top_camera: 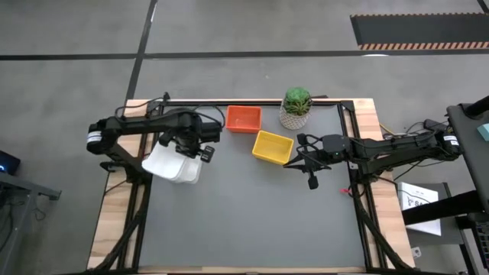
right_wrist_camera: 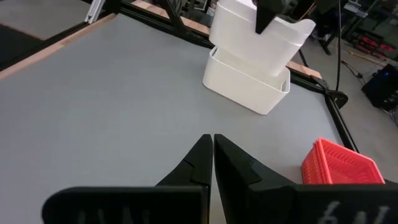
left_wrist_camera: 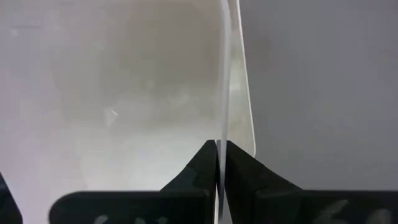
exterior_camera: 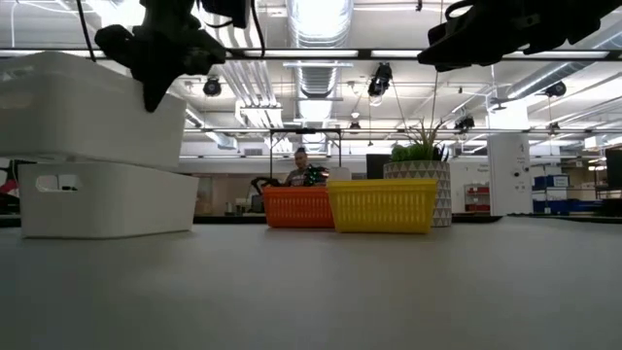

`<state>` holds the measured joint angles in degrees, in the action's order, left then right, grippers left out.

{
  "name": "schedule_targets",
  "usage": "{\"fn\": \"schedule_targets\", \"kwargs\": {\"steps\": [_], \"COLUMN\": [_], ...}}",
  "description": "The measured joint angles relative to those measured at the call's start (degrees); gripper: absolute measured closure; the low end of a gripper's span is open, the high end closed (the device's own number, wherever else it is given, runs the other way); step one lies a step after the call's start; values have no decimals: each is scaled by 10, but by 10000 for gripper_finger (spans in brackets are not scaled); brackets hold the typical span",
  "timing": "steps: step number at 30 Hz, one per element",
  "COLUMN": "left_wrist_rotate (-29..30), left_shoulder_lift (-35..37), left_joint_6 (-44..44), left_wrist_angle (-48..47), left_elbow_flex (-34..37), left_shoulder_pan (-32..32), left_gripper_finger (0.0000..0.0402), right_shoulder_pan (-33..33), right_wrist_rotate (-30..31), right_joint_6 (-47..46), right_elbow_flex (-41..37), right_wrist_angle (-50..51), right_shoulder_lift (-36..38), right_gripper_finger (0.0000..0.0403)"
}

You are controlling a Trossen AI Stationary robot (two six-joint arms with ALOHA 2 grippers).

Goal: Stack baskets by color
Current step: Stack the bottom stacked white bins on top of the white bin

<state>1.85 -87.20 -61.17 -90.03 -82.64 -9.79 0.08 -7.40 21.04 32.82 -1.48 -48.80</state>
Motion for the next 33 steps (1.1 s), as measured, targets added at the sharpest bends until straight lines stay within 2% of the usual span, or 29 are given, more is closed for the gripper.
{"fn": "schedule_targets", "kwargs": {"steps": [18, 33], "left_wrist_rotate": [1, -15], "left_shoulder_lift": [-5, -5], "left_joint_6": [19, -4], "left_wrist_angle": [47, 95], "left_elbow_flex": [0, 21], "left_shoulder_pan": [-48, -48], "left_gripper_finger": [402, 401], "right_shoulder_pan": [0, 0], "right_wrist_rotate": [0, 1], "right_joint_6": [0, 2], "right_elbow_flex": [0, 0], "right_wrist_angle": [1, 12], "right_shoulder_lift": [0, 0], "right_gripper_finger": [394, 394]}}
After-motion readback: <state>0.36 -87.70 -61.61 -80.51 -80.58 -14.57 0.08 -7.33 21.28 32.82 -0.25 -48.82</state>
